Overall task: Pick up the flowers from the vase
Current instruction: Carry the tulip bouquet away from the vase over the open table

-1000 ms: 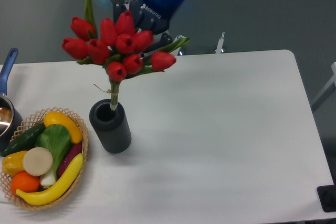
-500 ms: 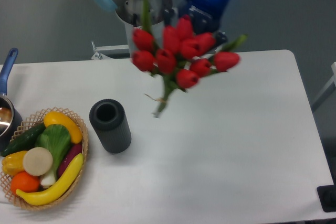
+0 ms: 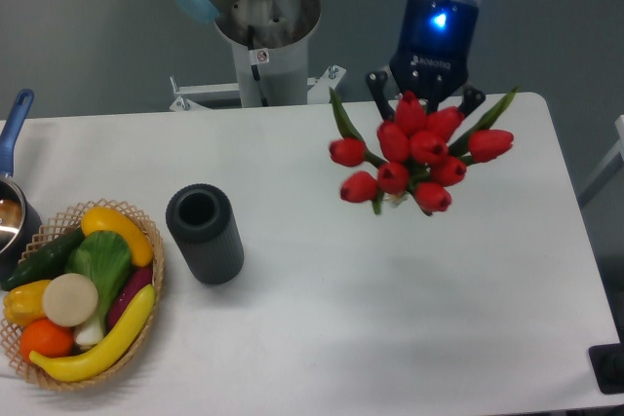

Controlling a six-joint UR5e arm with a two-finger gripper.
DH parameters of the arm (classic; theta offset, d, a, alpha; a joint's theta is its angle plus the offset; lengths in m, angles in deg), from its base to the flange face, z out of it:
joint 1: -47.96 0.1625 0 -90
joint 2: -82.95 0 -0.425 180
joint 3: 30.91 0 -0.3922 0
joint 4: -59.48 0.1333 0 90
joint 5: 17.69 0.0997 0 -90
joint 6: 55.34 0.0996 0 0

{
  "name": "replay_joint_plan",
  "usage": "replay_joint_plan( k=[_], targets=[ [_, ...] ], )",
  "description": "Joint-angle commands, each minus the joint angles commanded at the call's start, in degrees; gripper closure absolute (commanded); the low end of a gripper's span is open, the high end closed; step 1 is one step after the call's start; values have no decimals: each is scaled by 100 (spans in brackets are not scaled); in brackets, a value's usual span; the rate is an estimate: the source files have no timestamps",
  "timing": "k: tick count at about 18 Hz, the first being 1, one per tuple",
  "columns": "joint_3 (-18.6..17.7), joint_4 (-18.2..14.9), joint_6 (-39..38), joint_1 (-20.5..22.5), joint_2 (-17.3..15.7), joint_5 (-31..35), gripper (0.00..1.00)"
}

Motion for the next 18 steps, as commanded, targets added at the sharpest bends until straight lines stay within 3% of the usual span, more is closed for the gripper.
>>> replay_joint_plan(
  k=[4,9,13,18],
  targets=[
    [79,-227,446,-237,211,941,100],
    [44,-640,1229,-326,308,1680,100],
    [114,-896,1389,-571,466,2313,100],
    [228,-914,1380,-774,739,2631,100]
  ],
)
